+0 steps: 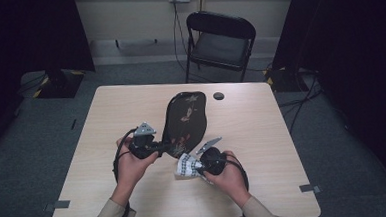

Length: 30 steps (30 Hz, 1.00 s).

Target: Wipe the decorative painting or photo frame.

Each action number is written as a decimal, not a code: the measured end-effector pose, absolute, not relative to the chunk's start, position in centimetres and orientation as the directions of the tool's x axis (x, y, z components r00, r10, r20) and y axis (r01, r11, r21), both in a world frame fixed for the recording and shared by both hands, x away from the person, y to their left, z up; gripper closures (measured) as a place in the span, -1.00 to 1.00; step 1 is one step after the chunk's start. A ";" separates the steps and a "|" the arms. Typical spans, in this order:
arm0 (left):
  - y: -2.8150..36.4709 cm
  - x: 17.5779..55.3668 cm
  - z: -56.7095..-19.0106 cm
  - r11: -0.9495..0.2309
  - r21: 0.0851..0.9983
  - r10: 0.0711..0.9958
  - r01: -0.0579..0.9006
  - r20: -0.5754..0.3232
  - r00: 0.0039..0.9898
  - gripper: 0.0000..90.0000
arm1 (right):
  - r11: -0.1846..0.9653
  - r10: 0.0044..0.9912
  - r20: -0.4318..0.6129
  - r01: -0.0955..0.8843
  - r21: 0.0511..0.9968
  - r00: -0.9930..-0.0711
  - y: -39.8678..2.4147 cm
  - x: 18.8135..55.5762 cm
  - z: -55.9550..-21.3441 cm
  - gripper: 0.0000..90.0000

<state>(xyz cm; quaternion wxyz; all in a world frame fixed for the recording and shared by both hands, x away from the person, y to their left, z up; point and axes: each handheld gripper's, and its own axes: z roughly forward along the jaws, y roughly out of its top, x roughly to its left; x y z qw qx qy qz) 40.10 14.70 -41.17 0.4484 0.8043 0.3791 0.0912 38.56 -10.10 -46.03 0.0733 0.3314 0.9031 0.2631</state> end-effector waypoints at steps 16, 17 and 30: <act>14.4 41.0 -41.3 -0.325 0.790 0.680 0.520 -0.187 0.709 0.73 | 0.635 0.637 0.047 0.558 0.534 -0.770 -10.7 38.3 -46.0 0.73; 14.5 40.9 -41.3 -0.328 0.788 0.681 0.522 -0.186 0.708 0.65 | 0.636 0.636 0.048 0.558 0.534 -0.771 -10.7 38.2 -46.0 0.73; 16.2 39.3 -41.5 -0.314 0.779 0.717 0.543 -0.180 0.673 0.02 | 0.680 0.552 0.061 0.491 0.544 -0.832 -8.2 36.6 -45.1 0.74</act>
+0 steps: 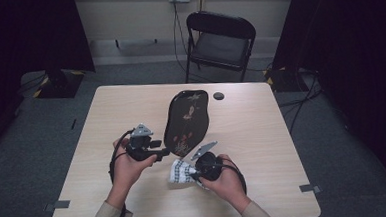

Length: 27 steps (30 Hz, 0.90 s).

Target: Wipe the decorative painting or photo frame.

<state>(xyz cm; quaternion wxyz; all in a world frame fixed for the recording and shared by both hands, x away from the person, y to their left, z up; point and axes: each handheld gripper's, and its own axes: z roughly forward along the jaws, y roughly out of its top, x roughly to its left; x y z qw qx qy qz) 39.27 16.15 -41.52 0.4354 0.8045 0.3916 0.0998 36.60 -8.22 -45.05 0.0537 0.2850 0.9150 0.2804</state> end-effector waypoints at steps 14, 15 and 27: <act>18.7 38.1 -42.1 -0.285 0.783 0.755 0.553 -0.172 0.632 -0.24 | 0.720 0.521 0.029 0.457 0.522 -0.853 -4.1 38.9 -46.1 0.73; 18.9 38.1 -42.1 -0.283 0.781 0.758 0.557 -0.174 0.628 -0.26 | 0.720 0.524 0.025 0.459 0.520 -0.851 -4.1 39.1 -46.1 0.73; 18.9 38.0 -42.9 -0.311 0.756 0.761 0.577 -0.165 0.627 -0.31 | 0.709 0.550 -0.003 0.466 0.529 -0.835 -4.4 40.1 -45.7 0.73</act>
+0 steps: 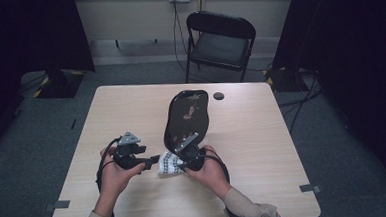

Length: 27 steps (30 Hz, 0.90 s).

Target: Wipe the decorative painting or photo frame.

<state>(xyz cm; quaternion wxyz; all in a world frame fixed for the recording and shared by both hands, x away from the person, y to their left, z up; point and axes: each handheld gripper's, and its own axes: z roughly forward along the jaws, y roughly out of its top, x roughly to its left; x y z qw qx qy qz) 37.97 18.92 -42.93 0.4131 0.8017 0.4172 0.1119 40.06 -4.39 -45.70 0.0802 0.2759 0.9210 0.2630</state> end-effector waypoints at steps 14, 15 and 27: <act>19.5 37.9 -43.2 -0.307 0.751 0.768 0.585 -0.167 0.618 -0.33 | 0.709 0.541 -0.013 0.447 0.546 -0.841 -5.0 39.5 -43.6 0.73; 19.6 37.9 -43.2 -0.303 0.751 0.771 0.586 -0.169 0.614 -0.33 | 0.710 0.537 -0.015 0.443 0.547 -0.843 -5.0 39.4 -43.4 0.73; 20.8 37.9 -43.4 -0.286 0.747 0.788 0.600 -0.172 0.590 -0.34 | 0.729 0.501 -0.048 0.391 0.562 -0.864 -4.2 38.8 -41.4 0.73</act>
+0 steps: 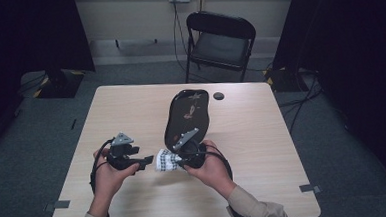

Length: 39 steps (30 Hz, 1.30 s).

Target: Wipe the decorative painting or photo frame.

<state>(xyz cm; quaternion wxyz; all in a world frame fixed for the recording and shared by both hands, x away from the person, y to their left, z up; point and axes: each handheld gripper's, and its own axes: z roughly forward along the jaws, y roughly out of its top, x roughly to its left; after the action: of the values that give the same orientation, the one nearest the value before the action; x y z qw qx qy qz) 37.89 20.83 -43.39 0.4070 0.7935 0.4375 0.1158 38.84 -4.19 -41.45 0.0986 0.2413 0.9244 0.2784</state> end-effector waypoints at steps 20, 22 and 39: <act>20.9 38.2 -44.4 -0.287 0.730 0.794 0.620 -0.181 0.580 -0.35 | 0.727 0.470 -0.108 0.315 0.610 -0.876 -3.6 38.3 -35.2 0.74; 20.9 38.2 -44.5 -0.290 0.730 0.791 0.619 -0.181 0.585 -0.35 | 0.724 0.471 -0.120 0.305 0.618 -0.874 -3.5 38.4 -34.5 0.74; 18.9 38.4 -44.2 -0.312 0.759 0.748 0.572 -0.174 0.640 -0.32 | 0.700 0.517 -0.176 0.296 0.650 -0.838 -3.3 40.1 -30.1 0.73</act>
<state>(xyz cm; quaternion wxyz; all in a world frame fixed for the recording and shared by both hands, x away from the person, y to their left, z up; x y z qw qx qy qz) 38.35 18.93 -44.17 0.4183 0.8031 0.4108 0.1057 40.14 -3.26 -30.12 0.1755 0.2244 0.9052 0.3153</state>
